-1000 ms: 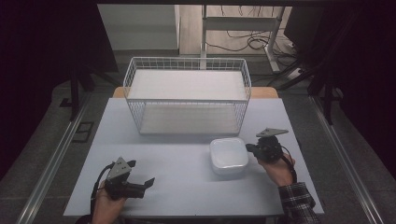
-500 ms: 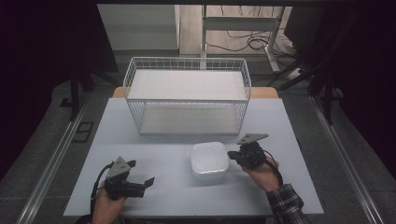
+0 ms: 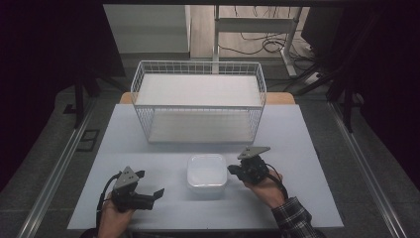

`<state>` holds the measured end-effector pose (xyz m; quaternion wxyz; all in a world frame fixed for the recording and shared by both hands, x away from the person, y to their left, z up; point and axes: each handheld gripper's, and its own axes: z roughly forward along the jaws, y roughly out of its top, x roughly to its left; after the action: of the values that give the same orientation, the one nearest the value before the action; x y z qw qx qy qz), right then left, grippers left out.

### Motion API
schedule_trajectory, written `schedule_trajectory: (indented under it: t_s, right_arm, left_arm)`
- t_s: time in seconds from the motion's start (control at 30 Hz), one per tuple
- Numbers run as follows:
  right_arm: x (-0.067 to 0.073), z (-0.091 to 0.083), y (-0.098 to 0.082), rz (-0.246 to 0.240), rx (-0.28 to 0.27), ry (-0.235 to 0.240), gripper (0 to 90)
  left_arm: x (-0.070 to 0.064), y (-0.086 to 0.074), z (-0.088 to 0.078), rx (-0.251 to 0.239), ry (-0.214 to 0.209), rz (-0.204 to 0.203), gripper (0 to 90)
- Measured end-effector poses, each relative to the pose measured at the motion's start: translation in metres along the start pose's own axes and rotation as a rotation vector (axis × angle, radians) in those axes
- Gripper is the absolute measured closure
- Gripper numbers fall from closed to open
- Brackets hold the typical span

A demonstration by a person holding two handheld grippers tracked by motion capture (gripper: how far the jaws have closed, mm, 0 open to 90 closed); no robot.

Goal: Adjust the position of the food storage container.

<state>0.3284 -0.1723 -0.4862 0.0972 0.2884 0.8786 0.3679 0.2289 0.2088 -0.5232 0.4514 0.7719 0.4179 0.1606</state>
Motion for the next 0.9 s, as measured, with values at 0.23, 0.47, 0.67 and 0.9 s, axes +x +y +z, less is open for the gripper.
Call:
schedule_trajectory:
  t_s: [0.23, 0.47, 0.67, 0.9]
  right_arm:
    - [-0.004, -0.003, -0.005, 0.009, -0.003, -0.020, 79.4]
    - [-0.004, -0.022, -0.016, 0.013, -0.069, -0.030, 60.0]
    - [0.004, -0.030, -0.029, -0.017, -0.097, -0.056, 34.4]
    - [0.010, -0.035, -0.039, -0.042, -0.118, -0.054, 14.9]
  left_arm:
    - [0.000, 0.000, 0.000, 0.002, -0.011, 0.000, 2.6]
    - [-0.003, 0.000, 0.001, 0.018, -0.018, 0.017, 3.0]
    - [-0.004, 0.000, 0.002, 0.037, -0.021, 0.029, 3.9]
    - [-0.005, 0.000, 0.004, 0.047, -0.023, 0.038, 4.1]
